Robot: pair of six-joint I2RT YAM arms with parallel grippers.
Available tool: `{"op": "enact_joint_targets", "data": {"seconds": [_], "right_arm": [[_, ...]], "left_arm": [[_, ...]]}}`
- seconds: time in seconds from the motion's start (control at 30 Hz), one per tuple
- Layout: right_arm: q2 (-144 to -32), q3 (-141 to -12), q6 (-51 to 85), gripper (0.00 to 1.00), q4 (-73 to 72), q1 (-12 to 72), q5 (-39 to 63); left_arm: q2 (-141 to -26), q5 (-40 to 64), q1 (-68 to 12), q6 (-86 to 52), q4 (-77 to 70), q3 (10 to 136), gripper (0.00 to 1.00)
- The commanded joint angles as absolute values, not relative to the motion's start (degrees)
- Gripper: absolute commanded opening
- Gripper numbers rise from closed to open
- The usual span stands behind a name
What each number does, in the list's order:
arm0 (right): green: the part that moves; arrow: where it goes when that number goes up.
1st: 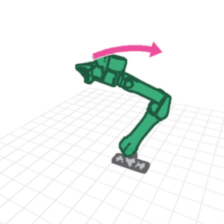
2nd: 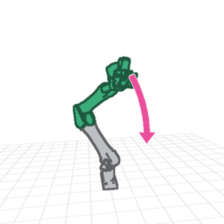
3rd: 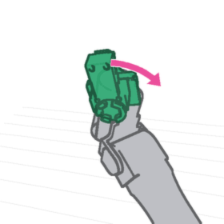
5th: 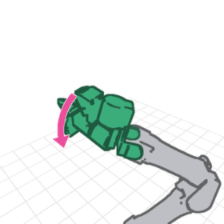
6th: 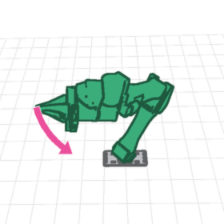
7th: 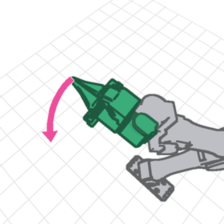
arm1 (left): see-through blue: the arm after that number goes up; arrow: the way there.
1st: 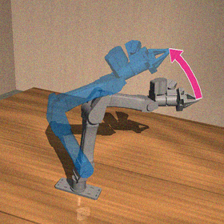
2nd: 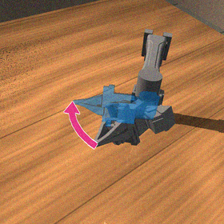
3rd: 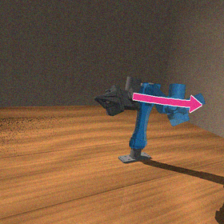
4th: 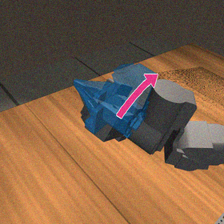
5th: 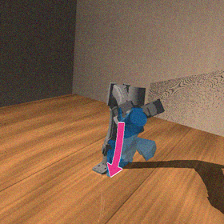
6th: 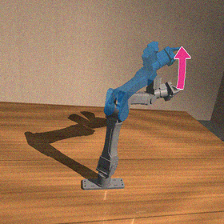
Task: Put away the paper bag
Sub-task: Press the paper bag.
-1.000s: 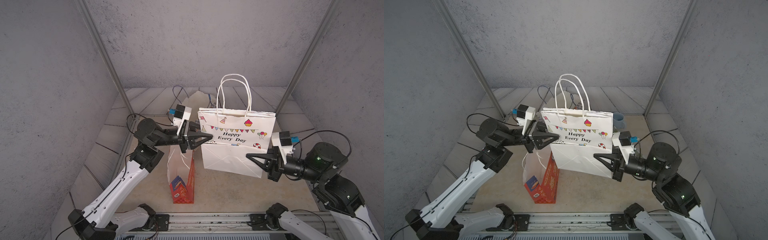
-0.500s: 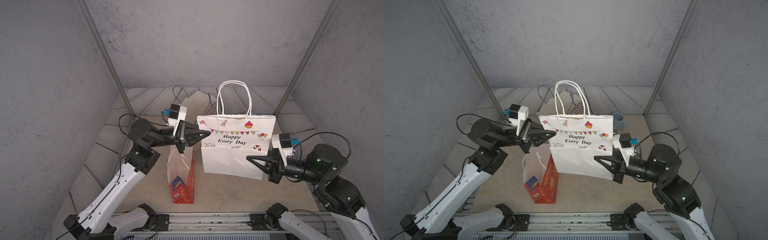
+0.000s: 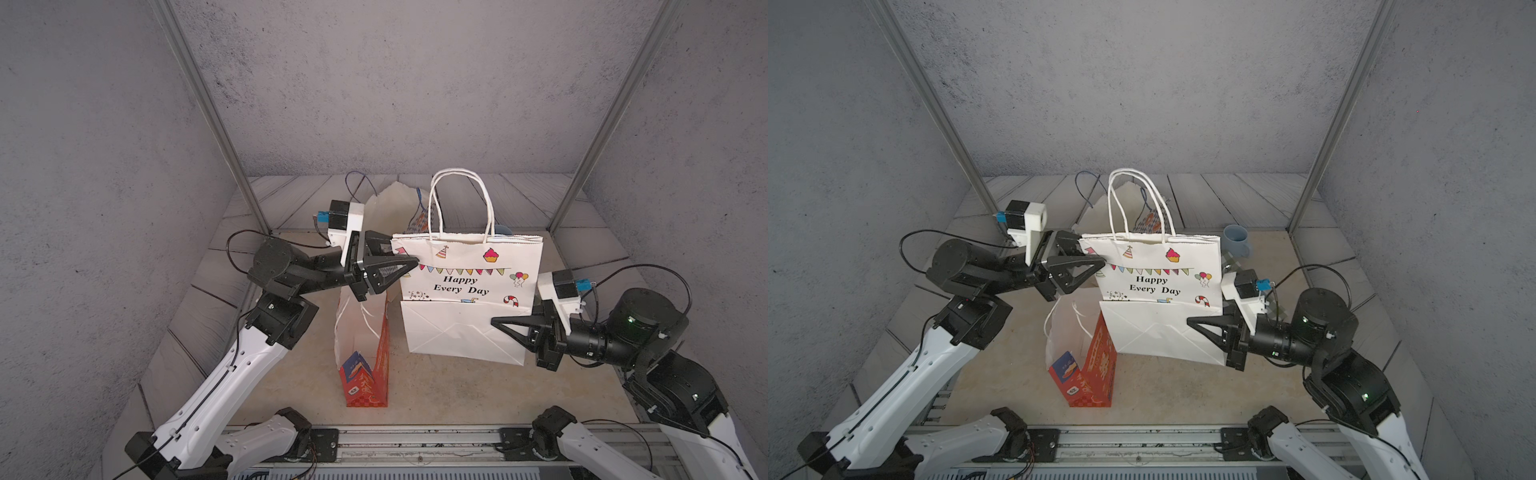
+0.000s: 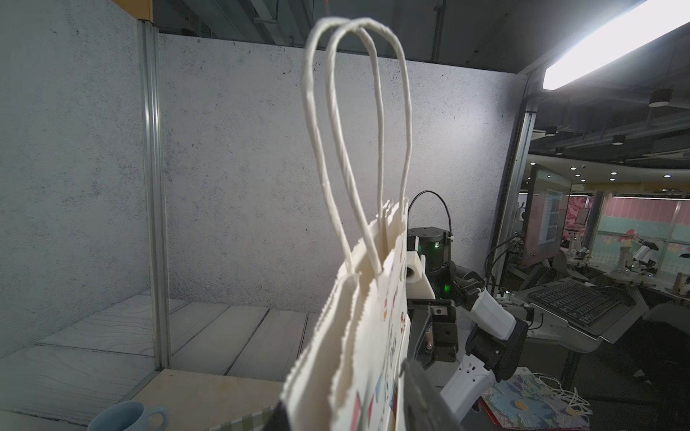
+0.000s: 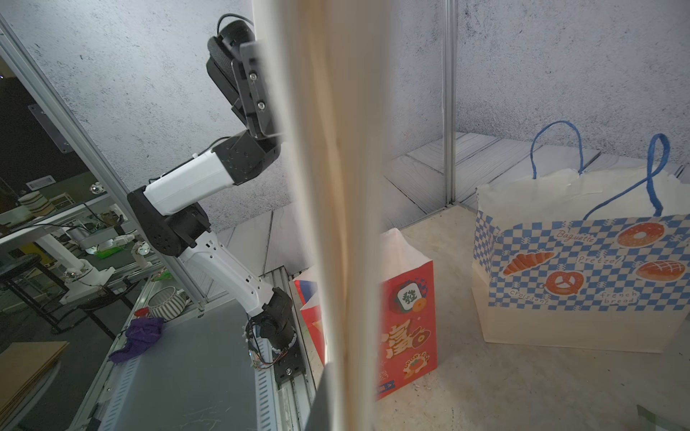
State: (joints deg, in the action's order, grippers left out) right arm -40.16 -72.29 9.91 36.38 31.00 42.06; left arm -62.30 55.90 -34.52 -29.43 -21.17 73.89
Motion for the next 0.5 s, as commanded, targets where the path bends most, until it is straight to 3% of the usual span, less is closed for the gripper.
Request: {"op": "enact_joint_targets", "data": {"seconds": [0.0,0.07,0.13,0.23,0.37,0.47], "right_arm": [[-39.5,-71.8,10.5,0.00,37.0,31.0,43.5],[-39.5,-71.7,10.5,0.00,37.0,31.0,43.6],[-39.5,-71.5,10.8,0.00,36.5,31.0,43.7],[-39.4,-71.0,11.3,0.00,36.0,31.0,44.0],[-39.5,-70.6,11.3,0.00,35.6,31.0,43.6],[-39.7,-70.7,11.5,0.00,34.9,31.1,43.3]], "left_arm": [[-61.5,55.3,-34.3,-29.9,-24.0,75.4,0.00],[-61.5,54.9,-34.3,-29.9,-23.9,75.4,0.03],[-61.3,53.7,-34.3,-30.0,-23.6,75.4,0.35],[-61.3,52.9,-34.3,-30.5,-24.1,75.3,0.49],[-60.7,52.2,-34.3,-29.2,-23.3,74.8,0.45],[-60.1,51.1,-34.3,-28.0,-22.2,74.4,0.19]]}}
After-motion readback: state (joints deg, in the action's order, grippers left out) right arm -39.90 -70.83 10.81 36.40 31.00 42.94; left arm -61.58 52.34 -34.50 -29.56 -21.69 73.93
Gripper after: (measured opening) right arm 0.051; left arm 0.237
